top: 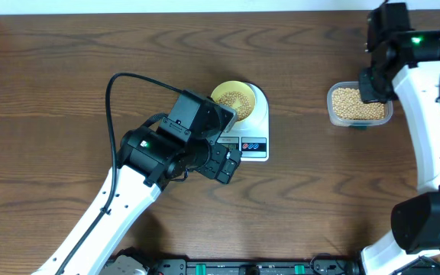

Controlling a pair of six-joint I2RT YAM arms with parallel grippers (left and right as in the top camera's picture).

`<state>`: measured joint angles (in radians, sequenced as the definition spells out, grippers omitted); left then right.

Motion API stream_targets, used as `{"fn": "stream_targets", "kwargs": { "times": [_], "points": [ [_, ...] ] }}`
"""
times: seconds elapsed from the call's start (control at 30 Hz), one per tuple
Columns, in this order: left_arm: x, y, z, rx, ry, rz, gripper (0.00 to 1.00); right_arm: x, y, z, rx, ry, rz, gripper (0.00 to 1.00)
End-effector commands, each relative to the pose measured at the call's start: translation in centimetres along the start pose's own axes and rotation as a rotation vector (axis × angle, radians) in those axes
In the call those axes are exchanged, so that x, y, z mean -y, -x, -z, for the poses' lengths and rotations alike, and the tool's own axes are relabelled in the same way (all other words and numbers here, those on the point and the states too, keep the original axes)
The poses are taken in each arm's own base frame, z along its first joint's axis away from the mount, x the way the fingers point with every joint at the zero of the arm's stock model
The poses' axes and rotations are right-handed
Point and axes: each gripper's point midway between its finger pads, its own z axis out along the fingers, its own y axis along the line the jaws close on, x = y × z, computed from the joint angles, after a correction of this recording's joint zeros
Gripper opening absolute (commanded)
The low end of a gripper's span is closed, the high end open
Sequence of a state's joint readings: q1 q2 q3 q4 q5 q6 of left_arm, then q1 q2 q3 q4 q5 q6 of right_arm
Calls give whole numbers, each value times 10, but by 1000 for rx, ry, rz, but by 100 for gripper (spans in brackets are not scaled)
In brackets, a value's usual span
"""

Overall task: Scoop item into bowl and weigh 50g on scale
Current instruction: 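Lower the scoop into the tub and open the right gripper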

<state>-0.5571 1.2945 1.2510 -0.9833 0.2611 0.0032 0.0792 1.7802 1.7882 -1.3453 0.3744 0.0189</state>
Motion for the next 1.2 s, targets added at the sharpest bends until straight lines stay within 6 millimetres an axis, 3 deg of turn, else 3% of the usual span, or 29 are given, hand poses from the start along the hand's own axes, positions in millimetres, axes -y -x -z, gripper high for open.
{"fn": "stream_targets", "kwargs": {
  "times": [0.0,0.17,0.43,0.73,0.93,1.03,1.17],
  "points": [
    [0,0,0,0,-7,5,98,-3,1,7,19,-34,5,1],
    [0,0,0,1,-7,5,98,-23,1,0,17,75,-6,1],
    [0,0,0,0,-7,5,98,-56,-10,-29,-15,197,0,1],
    [0,0,0,0,-7,5,98,-62,-16,-53,-22,198,-11,1],
    [0,0,0,0,-7,5,98,-64,-13,-55,-11,202,-19,2],
    [0,0,0,1,-7,5,98,-64,-15,-55,-17,204,-16,11],
    [0,0,0,0,-7,5,98,-62,-14,-56,-15,203,-22,37]
  ]
}}
